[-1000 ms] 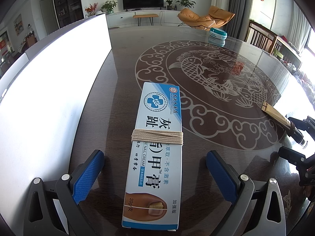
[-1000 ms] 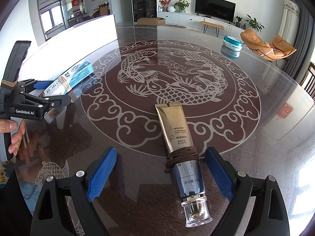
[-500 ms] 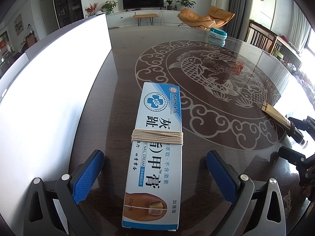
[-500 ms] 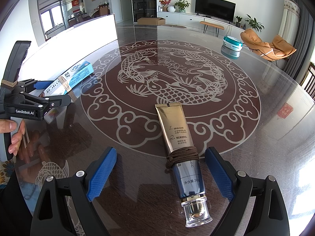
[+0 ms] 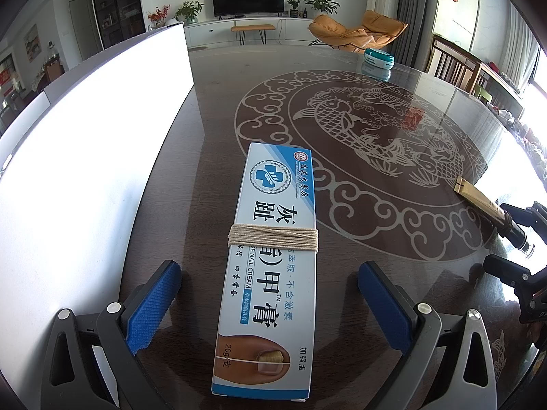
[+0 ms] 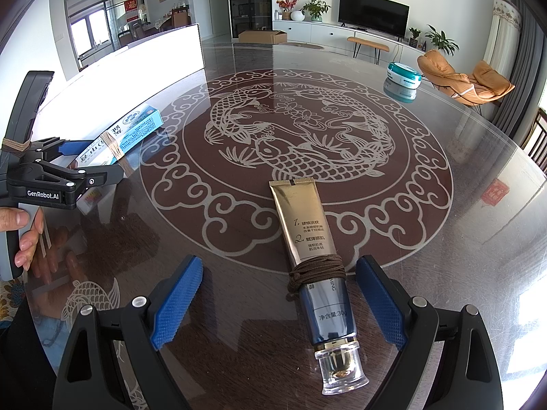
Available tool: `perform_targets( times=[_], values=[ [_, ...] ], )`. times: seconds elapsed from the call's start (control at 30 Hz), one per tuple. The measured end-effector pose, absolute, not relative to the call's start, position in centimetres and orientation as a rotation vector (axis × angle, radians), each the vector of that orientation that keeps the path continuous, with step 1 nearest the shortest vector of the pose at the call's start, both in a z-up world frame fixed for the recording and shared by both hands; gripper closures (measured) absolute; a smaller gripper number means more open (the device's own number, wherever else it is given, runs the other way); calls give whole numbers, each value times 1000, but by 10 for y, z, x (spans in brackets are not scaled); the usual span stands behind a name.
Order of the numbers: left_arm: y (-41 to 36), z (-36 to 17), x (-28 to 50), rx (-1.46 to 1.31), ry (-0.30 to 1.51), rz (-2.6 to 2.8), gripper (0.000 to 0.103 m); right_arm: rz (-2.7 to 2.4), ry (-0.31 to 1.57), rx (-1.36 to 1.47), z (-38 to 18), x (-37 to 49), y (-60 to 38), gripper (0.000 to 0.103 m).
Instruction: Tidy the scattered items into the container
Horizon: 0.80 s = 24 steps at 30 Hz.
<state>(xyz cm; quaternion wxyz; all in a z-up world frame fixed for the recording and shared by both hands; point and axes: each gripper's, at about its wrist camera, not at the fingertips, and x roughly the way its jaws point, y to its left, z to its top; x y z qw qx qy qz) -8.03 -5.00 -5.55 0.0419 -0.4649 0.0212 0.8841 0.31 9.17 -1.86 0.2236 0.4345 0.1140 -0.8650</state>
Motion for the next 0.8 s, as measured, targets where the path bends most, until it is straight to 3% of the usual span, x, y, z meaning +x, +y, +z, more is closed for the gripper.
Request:
perform_targets(
  times=[0.67,0.8],
  values=[
    [-49,-54,-83,-1557,114,2581,0,-2377,304,1196,-18,3,92,11],
    [-50,-53,-82,-1561,138,2550,0,-2311,212,1220,-12,-1,104,11]
  ],
)
